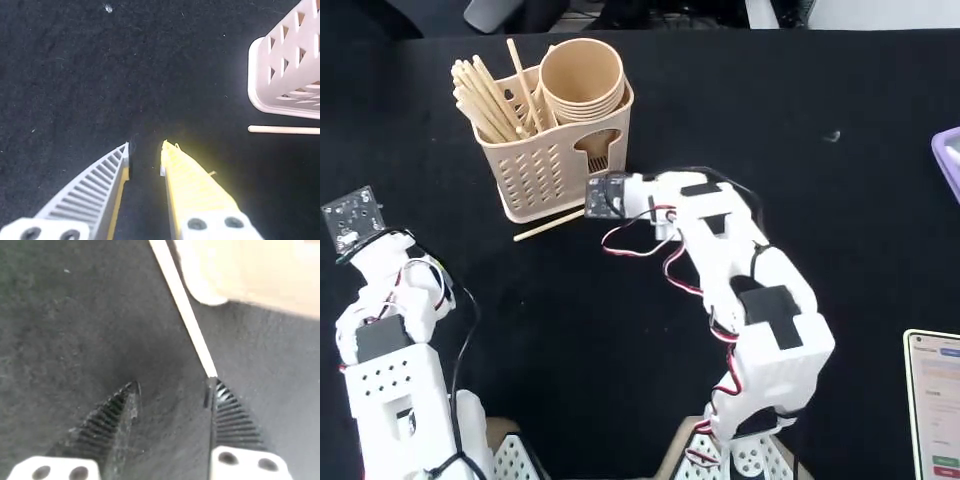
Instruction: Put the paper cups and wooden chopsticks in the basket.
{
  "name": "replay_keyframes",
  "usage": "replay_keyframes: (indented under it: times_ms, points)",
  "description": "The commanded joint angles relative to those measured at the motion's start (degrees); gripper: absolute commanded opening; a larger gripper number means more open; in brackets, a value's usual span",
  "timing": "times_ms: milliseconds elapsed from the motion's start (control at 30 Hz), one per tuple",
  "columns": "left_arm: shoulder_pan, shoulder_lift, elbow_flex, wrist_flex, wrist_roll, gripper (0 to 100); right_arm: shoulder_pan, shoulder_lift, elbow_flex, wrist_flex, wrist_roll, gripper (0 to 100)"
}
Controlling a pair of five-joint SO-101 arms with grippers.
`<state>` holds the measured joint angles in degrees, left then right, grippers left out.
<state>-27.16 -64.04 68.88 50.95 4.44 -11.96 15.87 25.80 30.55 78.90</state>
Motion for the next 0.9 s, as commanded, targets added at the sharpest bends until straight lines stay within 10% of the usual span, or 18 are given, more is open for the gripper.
replay_keyframes:
  times_ms: [0,500,733,867]
  points:
    - [-3.91,-1.05,-0.31,-0.97,0.35,12,-1.41,-0.31,-2.24,1.93,2.81,13.7]
    - [-5.49,-1.14,-0.48,-0.97,0.44,12,-0.97,-14.46,4.97,19.69,-0.35,1.1]
    - [-5.23,-1.14,-0.4,-0.97,0.53,12,0.35,-23.52,12.88,13.89,-22.68,1.1]
    - [-5.32,-1.14,-0.4,-0.97,0.62,12,5.63,-24.22,12.7,2.2,-50.81,1.1]
